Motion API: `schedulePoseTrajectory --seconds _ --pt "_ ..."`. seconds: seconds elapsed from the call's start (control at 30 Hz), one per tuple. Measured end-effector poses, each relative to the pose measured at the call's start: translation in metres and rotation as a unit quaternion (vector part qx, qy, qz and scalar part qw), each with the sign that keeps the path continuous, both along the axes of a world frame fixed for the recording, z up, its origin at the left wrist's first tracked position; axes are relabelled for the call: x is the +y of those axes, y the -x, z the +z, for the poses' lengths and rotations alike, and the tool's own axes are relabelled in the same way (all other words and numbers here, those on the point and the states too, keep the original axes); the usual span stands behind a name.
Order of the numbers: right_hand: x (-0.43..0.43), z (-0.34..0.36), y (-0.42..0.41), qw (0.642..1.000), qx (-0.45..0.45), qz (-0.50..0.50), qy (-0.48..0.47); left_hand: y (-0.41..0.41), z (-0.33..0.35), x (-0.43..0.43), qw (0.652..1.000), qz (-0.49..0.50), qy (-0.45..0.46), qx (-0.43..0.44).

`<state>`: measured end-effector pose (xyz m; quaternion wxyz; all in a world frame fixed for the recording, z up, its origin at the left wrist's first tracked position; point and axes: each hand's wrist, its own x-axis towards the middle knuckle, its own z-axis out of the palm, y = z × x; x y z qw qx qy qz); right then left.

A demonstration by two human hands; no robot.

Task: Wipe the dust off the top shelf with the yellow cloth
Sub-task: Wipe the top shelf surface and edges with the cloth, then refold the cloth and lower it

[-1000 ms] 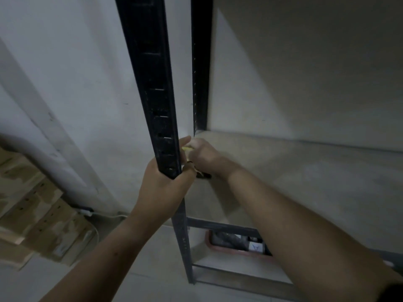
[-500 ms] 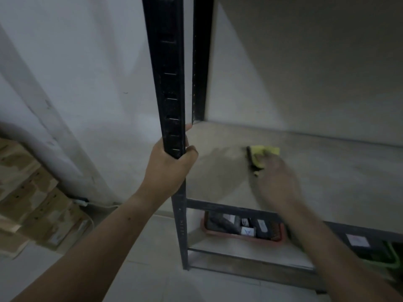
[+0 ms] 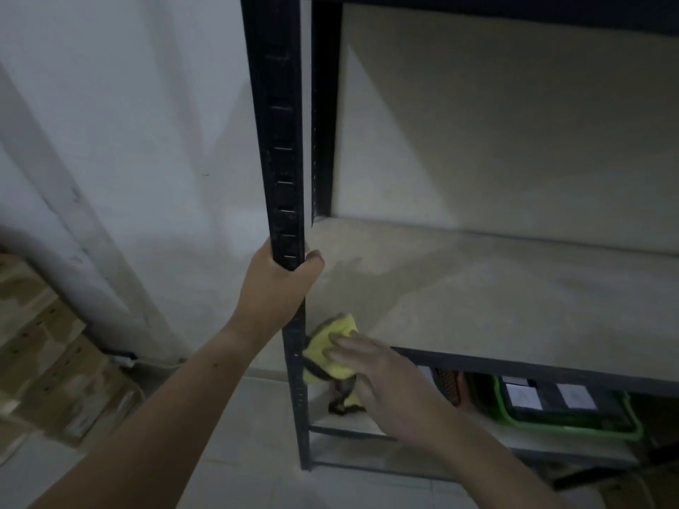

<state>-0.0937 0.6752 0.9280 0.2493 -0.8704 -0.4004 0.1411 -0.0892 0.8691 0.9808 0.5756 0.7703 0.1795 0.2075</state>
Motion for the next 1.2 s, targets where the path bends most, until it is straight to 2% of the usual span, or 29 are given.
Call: schedulePoseTrajectory --seconds 0.07,0.1,0.13,0.17,0.2,0.23,0.27,0.3,0.33,0.37,0.4,0.47,0.5,0.53,0.6,0.63,0.7,0.73,0.77,0.8,0.83,0.87,0.93,0.97,1.0,1.03,1.1,1.2 --pt "-0.010 0.023 0.012 0.980 0.159 -0.072 -0.095 0.007 0.004 -0.002 1.000 0.009 -0.005 0.023" --pt "-0.016 0.031 0.018 0.949 0.232 -0.133 -0.165 0.013 0.003 -0.003 0.999 0.006 -0.009 0.031" --pt "-0.022 0.034 0.021 0.895 0.321 -0.195 -0.240 0.022 -0.001 -0.004 1.000 0.004 -0.011 0.026" --pt "-0.029 0.033 0.023 0.804 0.437 -0.247 -0.319 0.034 -0.008 -0.007 1.000 0.017 -0.008 0.020" --pt "-0.034 0.030 0.024 0.673 0.571 -0.268 -0.385 0.047 -0.016 -0.012 0.999 0.047 0.000 0.014" --pt "-0.037 0.029 0.027 0.557 0.664 -0.256 -0.429 0.063 -0.024 -0.020 0.997 0.081 0.008 0.012" --pt "-0.040 0.028 0.032 0.473 0.711 -0.255 -0.455 0.076 -0.033 -0.029 0.994 0.103 0.026 0.022" --pt "-0.045 0.030 0.038 0.424 0.725 -0.259 -0.477 0.089 -0.042 -0.039 0.992 0.096 0.068 0.047" --pt "-0.048 0.032 0.043 0.394 0.739 -0.237 -0.494 0.100 -0.049 -0.051 0.985 0.054 0.133 0.097" --pt "-0.051 0.033 0.048 0.382 0.752 -0.218 -0.491 0.109 -0.056 -0.064 0.966 -0.010 0.214 0.145" --pt "-0.055 0.033 0.056 0.381 0.759 -0.196 -0.490 0.116 -0.060 -0.077 0.935 -0.066 0.297 0.181" --pt "-0.062 0.031 0.072 0.417 0.757 -0.170 -0.473 0.128 -0.061 -0.101 0.862 -0.112 0.435 0.234" --pt "-0.069 0.026 0.080 0.432 0.758 -0.164 -0.461 0.136 -0.061 -0.110 0.841 -0.115 0.468 0.246" --pt "-0.073 0.026 0.087 0.464 0.748 -0.150 -0.450 0.141 -0.062 -0.117 0.831 -0.122 0.482 0.248" --pt "-0.083 0.029 0.099 0.568 0.697 -0.156 -0.408 0.155 -0.064 -0.127 0.845 -0.121 0.455 0.253" --pt "-0.094 0.029 0.106 0.640 0.649 -0.173 -0.373 0.161 -0.065 -0.133 0.858 -0.117 0.430 0.256" --pt "-0.117 0.024 0.119 0.827 0.475 -0.201 -0.225 0.173 -0.065 -0.147 0.882 -0.096 0.384 0.257" --pt "-0.131 0.021 0.124 0.891 0.370 -0.211 -0.155 0.179 -0.064 -0.156 0.891 -0.092 0.364 0.254" --pt "-0.148 0.015 0.127 0.922 0.300 -0.212 -0.121 0.186 -0.064 -0.167 0.899 -0.092 0.347 0.251" --pt "-0.165 0.012 0.132 0.930 0.272 -0.215 -0.120 0.192 -0.062 -0.180 0.905 -0.092 0.335 0.245" --pt "-0.184 0.008 0.138 0.919 0.286 -0.233 -0.140 0.198 -0.061 -0.195 0.908 -0.098 0.329 0.239" --pt "-0.204 0.006 0.143 0.882 0.340 -0.274 -0.175 0.204 -0.061 -0.210 0.910 -0.102 0.326 0.237" --pt "-0.249 -0.001 0.156 0.753 0.486 -0.359 -0.261 0.216 -0.064 -0.244 0.905 -0.095 0.342 0.232" --pt "-0.272 -0.004 0.164 0.699 0.538 -0.376 -0.285 0.221 -0.065 -0.264 0.898 -0.091 0.366 0.228" --pt "-0.294 -0.006 0.171 0.661 0.576 -0.384 -0.290 0.227 -0.067 -0.286 0.890 -0.093 0.385 0.227" --pt "-0.317 -0.007 0.179 0.645 0.602 -0.373 -0.286 0.232 -0.069 -0.308 0.884 -0.104 0.394 0.229" --pt "-0.360 -0.010 0.200 0.659 0.618 -0.333 -0.268 0.243 -0.076 -0.352 0.882 -0.156 0.375 0.239" --pt "-0.417 -0.019 0.227 0.728 0.558 -0.304 -0.257 0.251 -0.090 -0.410 0.879 -0.234 0.328 0.255"
